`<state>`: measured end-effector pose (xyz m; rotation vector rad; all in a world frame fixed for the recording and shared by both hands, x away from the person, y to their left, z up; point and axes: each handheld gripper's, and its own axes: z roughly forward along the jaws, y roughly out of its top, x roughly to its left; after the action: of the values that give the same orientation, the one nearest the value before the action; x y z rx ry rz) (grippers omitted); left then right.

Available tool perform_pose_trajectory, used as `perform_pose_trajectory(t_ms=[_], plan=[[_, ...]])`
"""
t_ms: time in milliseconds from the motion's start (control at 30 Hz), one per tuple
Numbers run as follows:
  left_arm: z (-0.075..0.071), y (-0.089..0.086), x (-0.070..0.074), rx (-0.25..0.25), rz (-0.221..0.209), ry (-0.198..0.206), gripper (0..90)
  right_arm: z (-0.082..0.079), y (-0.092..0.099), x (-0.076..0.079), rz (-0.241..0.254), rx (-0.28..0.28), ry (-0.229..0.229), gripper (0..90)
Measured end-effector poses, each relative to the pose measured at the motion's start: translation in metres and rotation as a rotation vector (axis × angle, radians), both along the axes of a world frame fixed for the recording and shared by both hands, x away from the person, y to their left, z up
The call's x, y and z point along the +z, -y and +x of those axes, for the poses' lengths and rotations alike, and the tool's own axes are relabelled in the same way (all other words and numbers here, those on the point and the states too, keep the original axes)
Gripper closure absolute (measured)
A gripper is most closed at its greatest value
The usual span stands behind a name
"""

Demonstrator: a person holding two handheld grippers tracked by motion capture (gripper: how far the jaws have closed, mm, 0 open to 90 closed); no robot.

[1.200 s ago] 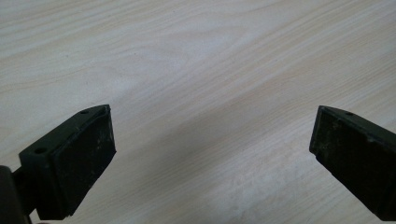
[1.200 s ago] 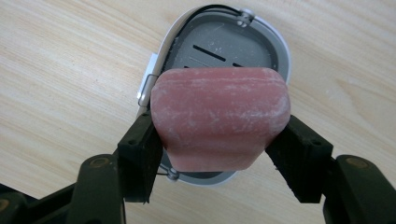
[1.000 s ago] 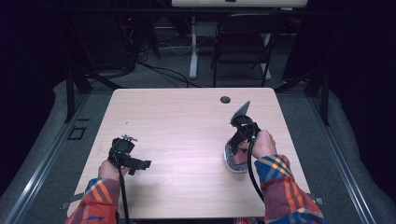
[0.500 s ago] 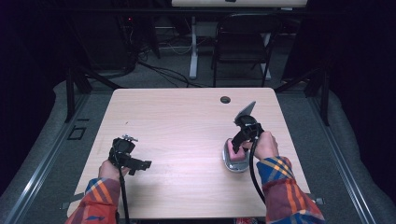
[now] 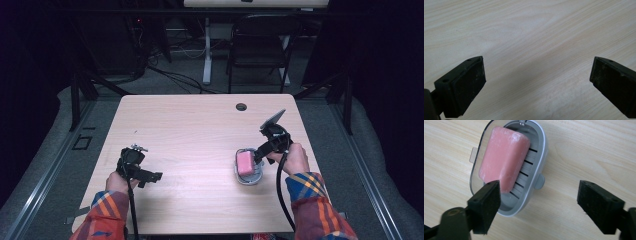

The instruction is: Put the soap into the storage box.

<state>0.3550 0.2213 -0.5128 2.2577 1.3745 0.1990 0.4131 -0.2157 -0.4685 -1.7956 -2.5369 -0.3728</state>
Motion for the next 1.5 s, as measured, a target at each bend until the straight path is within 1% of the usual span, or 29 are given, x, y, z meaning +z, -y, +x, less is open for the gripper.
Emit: perform_pose_trajectory(t_ms=[33, 67, 100, 133, 200, 233, 300, 333, 400, 433, 467, 500, 533, 567, 600, 633, 667, 733, 833, 867, 933, 967, 1033, 1100, 1133, 1300, 1400, 1433, 1500], plan=[[0.0, 0.0, 0.0, 0.001, -0.001, -0.002, 0.0, -0.001, 0.002, 0.002, -0.008, 0.012, 0.001, 14.9], [0.0, 0.0, 0.0, 0.0, 0.0, -0.001, 0.0, -0.003, 0.004, 0.003, -0.005, 0.009, 0.011, 14.8], [0.0, 0.0, 0.0, -0.001, 0.0, 0.0, 0.0, -0.004, 0.007, 0.005, -0.016, 0.019, 0.007, 14.4], [0.0, 0.001, 0.0, -0.001, -0.001, 0.001, 0.0, -0.006, 0.009, 0.005, -0.003, 0.016, 0.019, 13.8], [0.0, 0.001, 0.0, -0.002, -0.001, 0.002, 0.0, -0.009, 0.014, 0.008, -0.005, 0.009, 0.035, 12.4], [0.0, 0.001, 0.0, -0.002, -0.001, 0.002, 0.0, -0.01, 0.017, 0.009, -0.013, 0.025, 0.029, 10.9], [0.0, 0.001, 0.0, -0.001, -0.001, 0.001, 0.0, -0.013, 0.023, 0.01, -0.017, 0.031, 0.036, 6.0], [0.0, 0.001, 0.0, -0.002, 0.0, 0.002, 0.0, -0.015, 0.025, 0.009, -0.009, 0.024, 0.044, 4.4], [0.0, 0.001, 0.0, -0.003, 0.002, 0.002, 0.0, -0.019, 0.032, 0.01, -0.019, 0.038, 0.045, 2.5], [0.0, 0.001, 0.0, -0.004, 0.003, 0.002, 0.0, -0.021, 0.033, 0.008, 0.0, 0.025, 0.059, 1.3], [0.0, 0.001, 0.0, -0.005, 0.002, 0.002, 0.0, -0.023, 0.036, 0.009, -0.007, 0.025, 0.061, 0.5], [0.0, 0.001, 0.0, -0.005, 0.002, 0.001, 0.0, -0.024, 0.038, 0.009, -0.012, 0.029, 0.064, 0.3], [0.0, 0.001, 0.0, -0.007, 0.003, 0.001, 0.0, -0.025, 0.041, 0.011, -0.029, 0.053, 0.051, 0.2], [0.0, 0.001, 0.0, -0.006, 0.003, 0.001, 0.0, -0.028, 0.042, 0.009, -0.014, 0.031, 0.076, 0.0], [0.0, 0.001, 0.0, -0.006, 0.003, 0.002, 0.0, -0.03, 0.044, 0.009, -0.017, 0.035, 0.084, 0.0], [0.0, 0.001, 0.0, -0.005, 0.003, 0.001, 0.0, -0.031, 0.047, 0.009, -0.026, 0.05, 0.076, 0.0], [0.0, 0.001, 0.0, -0.006, 0.003, 0.001, 0.0, -0.034, 0.049, 0.008, -0.023, 0.035, 0.089, 0.0], [0.0, 0.001, 0.0, -0.008, 0.004, 0.001, 0.0, -0.037, 0.054, 0.008, -0.026, 0.041, 0.092, 0.0], [0.0, 0.001, 0.0, -0.009, 0.006, 0.001, 0.0, -0.043, 0.06, 0.004, -0.03, 0.032, 0.107, 0.0], [0.0, 0.002, 0.0, -0.009, 0.006, 0.001, 0.0, -0.044, 0.062, 0.004, -0.042, 0.051, 0.095, 0.0], [0.0, 0.002, 0.0, -0.011, 0.007, 0.001, 0.0, -0.048, 0.065, 0.001, -0.048, 0.049, 0.108, 0.0], [0.0, 0.002, 0.0, -0.01, 0.007, 0.002, 0.0, -0.05, 0.068, 0.001, -0.06, 0.059, 0.107, 0.1], [0.0, 0.002, 0.0, -0.009, 0.01, 0.004, 0.0, -0.056, 0.071, -0.003, -0.05, 0.049, 0.126, 0.3], [-0.001, 0.002, 0.0, -0.01, 0.012, 0.006, 0.0, -0.061, 0.076, -0.006, -0.081, 0.074, 0.134, 1.2], [-0.001, 0.002, 0.0, -0.011, 0.012, 0.008, 0.0, -0.064, 0.078, -0.008, -0.087, 0.08, 0.14, 1.4], [-0.001, 0.003, 0.0, -0.012, 0.011, 0.006, 0.0, -0.078, 0.091, -0.022, -0.061, 0.078, 0.173, 1.6], [-0.001, 0.004, 0.0, -0.016, 0.014, 0.003, 0.0, -0.085, 0.097, -0.035, -0.058, 0.086, 0.179, 2.6], [-0.001, 0.004, 0.0, -0.018, 0.016, 0.006, 0.0, -0.085, 0.098, -0.036, -0.067, 0.103, 0.162, 2.6], [-0.001, 0.005, 0.0, -0.02, 0.019, 0.008, 0.0, -0.085, 0.099, -0.041, -0.082, 0.108, 0.159, 4.8]])
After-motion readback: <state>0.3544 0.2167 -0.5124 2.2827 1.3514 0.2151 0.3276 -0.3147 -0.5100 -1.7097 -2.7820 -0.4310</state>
